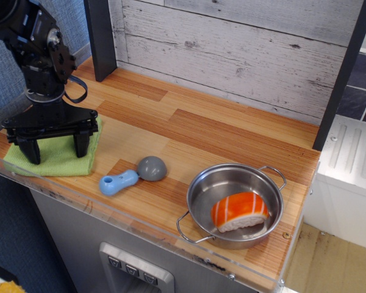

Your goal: Slide the green rag into the corner near the blue handle.

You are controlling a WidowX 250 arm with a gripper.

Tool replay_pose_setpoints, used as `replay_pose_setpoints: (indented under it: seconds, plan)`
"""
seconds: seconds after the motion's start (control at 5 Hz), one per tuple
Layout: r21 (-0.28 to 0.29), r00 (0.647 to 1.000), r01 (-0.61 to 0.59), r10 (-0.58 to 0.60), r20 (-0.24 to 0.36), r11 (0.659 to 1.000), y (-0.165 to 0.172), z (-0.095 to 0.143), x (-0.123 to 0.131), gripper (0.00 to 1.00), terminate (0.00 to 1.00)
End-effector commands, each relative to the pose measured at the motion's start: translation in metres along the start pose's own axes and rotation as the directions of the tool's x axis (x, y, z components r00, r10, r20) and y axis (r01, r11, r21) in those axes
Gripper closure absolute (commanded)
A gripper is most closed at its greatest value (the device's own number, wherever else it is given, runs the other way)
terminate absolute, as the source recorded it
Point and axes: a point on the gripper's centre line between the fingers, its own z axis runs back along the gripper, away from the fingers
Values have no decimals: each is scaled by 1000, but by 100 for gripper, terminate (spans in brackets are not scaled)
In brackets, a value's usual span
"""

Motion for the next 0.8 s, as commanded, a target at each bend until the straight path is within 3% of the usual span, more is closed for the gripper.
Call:
replay_pose_setpoints:
  seconds: [0.0, 0.2, 0.6]
  plan:
    - [-34, 998, -2, 4, 59, 999, -6, 22, 11, 0, 0]
    - [-48, 997, -12, 16, 78, 999, -6, 31, 18, 0, 0]
    - [-111, 992, -74, 85, 92, 991, 0, 82, 29, 0, 0]
